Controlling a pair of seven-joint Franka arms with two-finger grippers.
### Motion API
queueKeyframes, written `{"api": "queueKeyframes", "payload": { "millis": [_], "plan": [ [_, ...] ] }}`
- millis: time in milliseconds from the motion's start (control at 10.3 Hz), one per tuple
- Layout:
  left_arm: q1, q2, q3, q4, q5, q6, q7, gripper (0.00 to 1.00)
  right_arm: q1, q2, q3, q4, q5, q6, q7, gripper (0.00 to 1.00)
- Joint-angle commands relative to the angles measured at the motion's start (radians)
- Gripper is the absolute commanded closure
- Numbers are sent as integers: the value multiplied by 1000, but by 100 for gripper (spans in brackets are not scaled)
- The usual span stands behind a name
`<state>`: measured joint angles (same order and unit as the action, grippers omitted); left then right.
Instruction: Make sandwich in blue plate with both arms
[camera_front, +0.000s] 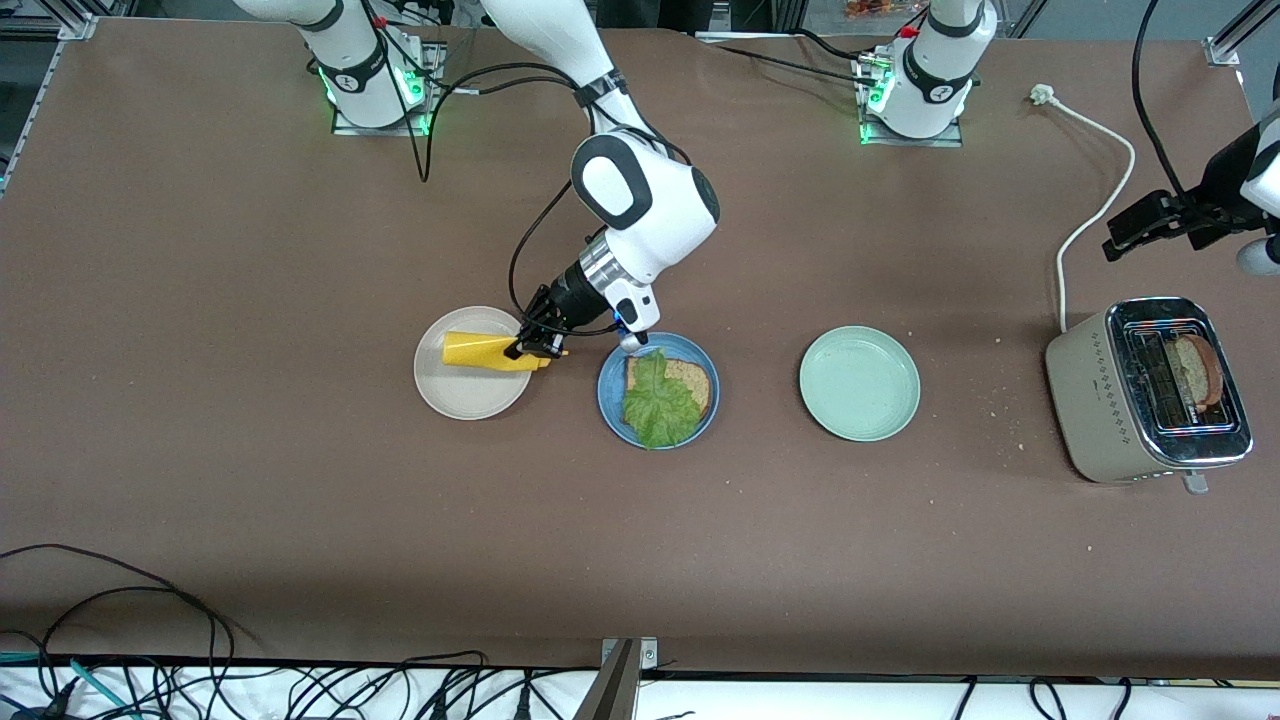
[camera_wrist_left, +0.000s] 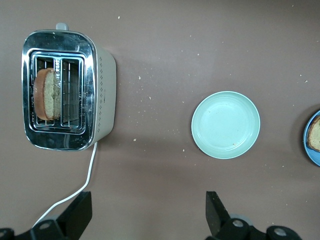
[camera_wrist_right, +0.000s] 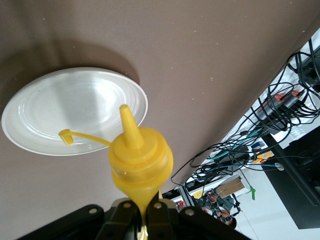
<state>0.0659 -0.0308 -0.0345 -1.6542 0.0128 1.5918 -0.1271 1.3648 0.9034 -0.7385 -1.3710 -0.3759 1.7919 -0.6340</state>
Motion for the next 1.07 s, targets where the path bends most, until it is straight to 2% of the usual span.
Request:
{"api": "queueKeyframes", "payload": {
  "millis": [0,194,389,486,680,972],
  "plan": [
    [12,41,-2,49,-10,42,21,0,13,2,-21,53,-12,-23,-1,93],
    [46,75,-2,88,-10,45,26,0,10,-17,-45,69,63,-23,-1,93],
    [68,174,-1,103,13,43,30,0,2,-49,-122,70,254,-23,-12,93],
    [113,193,7,117,15,45,55,0,3,-61,-162,69,355,-23,-30,93],
    [159,242,10,129,25,85,168,0,2,-66,-220,69,469,-23,-79,93],
    [256,348,10,161,53,135,277,0,-13,-67,-318,59,719,-23,-107,93]
  ]
}}
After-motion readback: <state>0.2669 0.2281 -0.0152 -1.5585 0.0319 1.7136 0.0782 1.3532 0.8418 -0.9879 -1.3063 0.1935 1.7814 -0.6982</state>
